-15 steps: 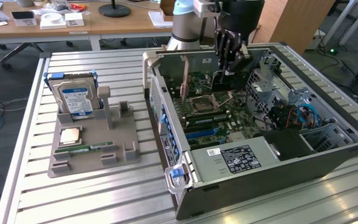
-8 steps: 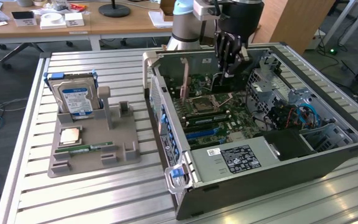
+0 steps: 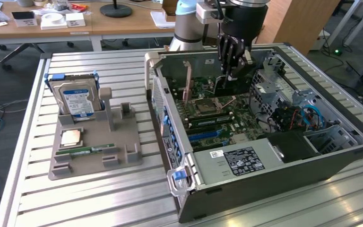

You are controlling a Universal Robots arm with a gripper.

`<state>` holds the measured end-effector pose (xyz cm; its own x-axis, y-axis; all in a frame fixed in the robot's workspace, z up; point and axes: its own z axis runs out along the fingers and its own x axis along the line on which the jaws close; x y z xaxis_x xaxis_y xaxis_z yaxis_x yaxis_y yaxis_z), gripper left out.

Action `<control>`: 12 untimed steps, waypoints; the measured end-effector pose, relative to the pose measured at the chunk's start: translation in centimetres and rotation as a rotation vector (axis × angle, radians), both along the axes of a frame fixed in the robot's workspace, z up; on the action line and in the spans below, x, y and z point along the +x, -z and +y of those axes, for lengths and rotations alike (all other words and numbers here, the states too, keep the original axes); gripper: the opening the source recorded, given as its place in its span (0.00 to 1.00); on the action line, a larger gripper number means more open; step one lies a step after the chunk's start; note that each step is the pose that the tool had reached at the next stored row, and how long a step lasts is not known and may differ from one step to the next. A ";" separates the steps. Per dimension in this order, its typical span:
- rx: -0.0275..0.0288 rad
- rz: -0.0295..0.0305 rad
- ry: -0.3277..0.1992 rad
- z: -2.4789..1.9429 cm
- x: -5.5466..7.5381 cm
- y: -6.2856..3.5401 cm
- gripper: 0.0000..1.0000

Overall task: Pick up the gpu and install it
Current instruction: 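Insert the gpu into the slot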

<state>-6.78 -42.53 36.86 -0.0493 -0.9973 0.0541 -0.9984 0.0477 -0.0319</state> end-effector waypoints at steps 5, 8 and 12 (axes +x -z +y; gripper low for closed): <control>0.0062 -0.0004 0.000 -0.01 0.0 0.06 0.26; 0.0280 -0.0002 0.000 -0.02 0.0 0.11 0.26; 0.0312 -0.0002 0.000 -0.36 0.1 0.14 0.26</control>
<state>-6.65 -42.89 36.72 -0.0494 -0.9985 0.0230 -0.9983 0.0486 -0.0307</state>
